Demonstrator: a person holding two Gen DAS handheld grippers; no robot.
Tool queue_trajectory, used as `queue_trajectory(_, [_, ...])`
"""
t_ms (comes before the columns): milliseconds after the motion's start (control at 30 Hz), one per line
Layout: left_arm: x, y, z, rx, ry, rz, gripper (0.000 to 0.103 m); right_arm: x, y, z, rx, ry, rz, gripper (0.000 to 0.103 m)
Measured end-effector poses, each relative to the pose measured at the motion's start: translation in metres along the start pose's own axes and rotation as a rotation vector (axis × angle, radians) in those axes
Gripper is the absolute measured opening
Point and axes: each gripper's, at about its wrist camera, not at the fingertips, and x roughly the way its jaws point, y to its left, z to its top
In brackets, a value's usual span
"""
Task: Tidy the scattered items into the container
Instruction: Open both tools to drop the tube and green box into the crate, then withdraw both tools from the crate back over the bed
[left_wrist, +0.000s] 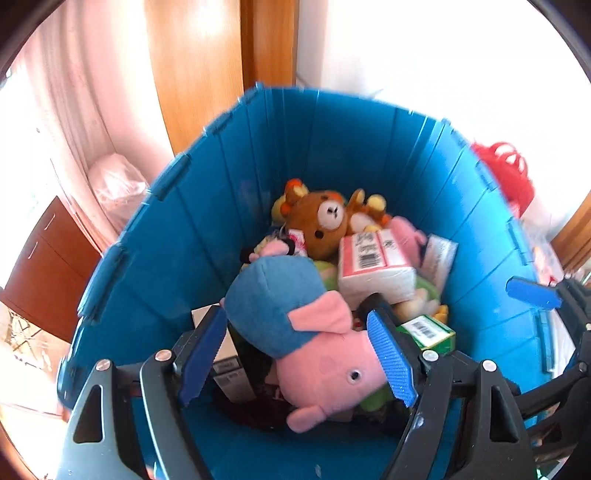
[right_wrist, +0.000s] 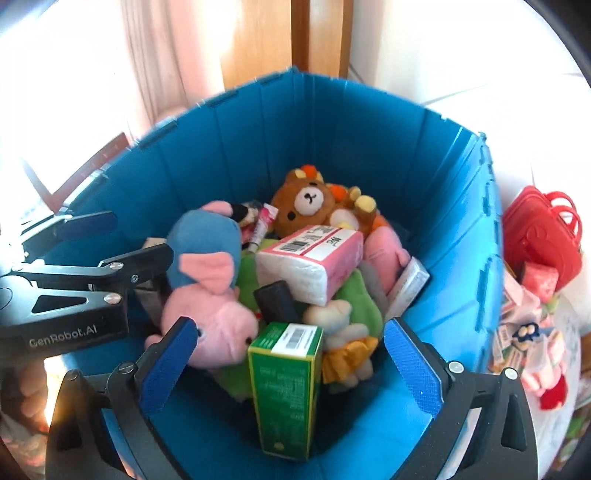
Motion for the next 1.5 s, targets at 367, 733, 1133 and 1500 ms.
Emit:
queue_trajectory(367, [-0.069,-0.036,-0.042,0.006,-0.3,-0.038,0.087,-0.08,-0.024,-0.07,0.083,-0.288,-0.075,0.103])
queue_trajectory(733, [-0.108,-0.146,-0.058,0.117,-0.464,-0.251,0.095,-0.132,-0.116,-0.152,0.318,-0.393,-0.201,0.103])
queue_trajectory(1133, [-0.088,-0.338,-0.094,0.272,-0.434,-0.462,0.102,-0.158,-0.279,-0.238,0.465,-0.355,-0.294,0.103])
queue_trajectory(1500, [0.052,-0.406,-0.133,0.209,-0.125,-0.332,0.102,-0.066,-0.404,-0.284,0.48,-0.11,-0.165,0.103])
